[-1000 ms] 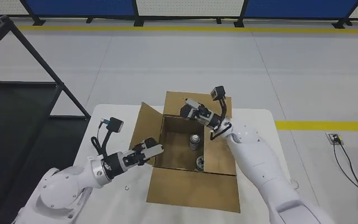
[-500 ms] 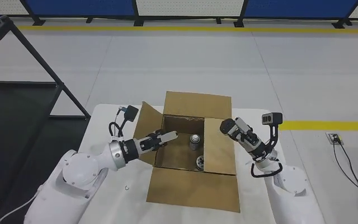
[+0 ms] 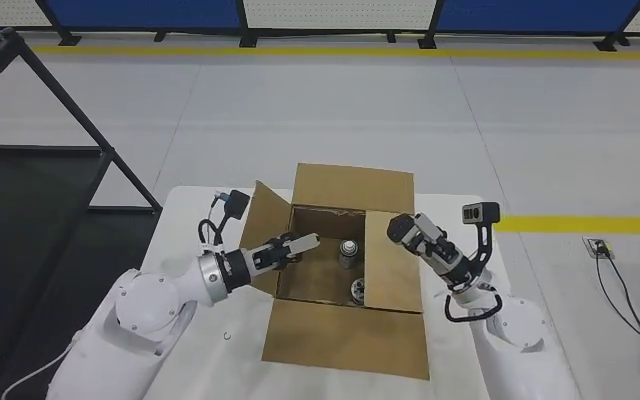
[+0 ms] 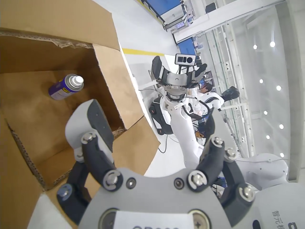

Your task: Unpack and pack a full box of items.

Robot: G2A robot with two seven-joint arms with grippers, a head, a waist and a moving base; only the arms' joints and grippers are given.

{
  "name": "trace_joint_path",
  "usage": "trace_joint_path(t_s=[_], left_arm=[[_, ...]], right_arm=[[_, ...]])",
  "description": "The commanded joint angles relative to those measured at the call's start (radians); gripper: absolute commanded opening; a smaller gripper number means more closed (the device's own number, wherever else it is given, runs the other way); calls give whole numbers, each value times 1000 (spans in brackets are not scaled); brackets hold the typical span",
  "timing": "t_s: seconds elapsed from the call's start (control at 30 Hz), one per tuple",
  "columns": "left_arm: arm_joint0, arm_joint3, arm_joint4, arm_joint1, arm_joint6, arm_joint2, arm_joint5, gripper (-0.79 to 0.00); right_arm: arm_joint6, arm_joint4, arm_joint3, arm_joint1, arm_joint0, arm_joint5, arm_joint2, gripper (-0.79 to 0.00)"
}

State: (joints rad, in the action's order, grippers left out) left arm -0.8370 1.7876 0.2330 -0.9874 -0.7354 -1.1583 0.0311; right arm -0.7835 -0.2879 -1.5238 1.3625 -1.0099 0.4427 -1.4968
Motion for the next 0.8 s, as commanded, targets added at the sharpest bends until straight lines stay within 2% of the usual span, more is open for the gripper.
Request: trace_joint_path(t_s=[0.0,0.27,0.47,0.6,0.77], left_arm=[[45,-35,27,-12,-5,45,24,0],[264,-201,88,-82,-36,249,86,0],[398,-334,118,-145,-51,386,93,0],[455,-439,95,-185,-33,462,100,0],[478,-555,131,-227,-48,519,64,0]], right_arm=[[-9,-22,-6,-4,-7,21,-12,0],[-55,-113,-37,-29,-100,85,-133,0],[-90,-200,-68,-45,-175,107,-208,0],[-110,-229,-91,-52,-202,111,-230,0],[-119,-237,-120,-58,-219,116,-230,0]])
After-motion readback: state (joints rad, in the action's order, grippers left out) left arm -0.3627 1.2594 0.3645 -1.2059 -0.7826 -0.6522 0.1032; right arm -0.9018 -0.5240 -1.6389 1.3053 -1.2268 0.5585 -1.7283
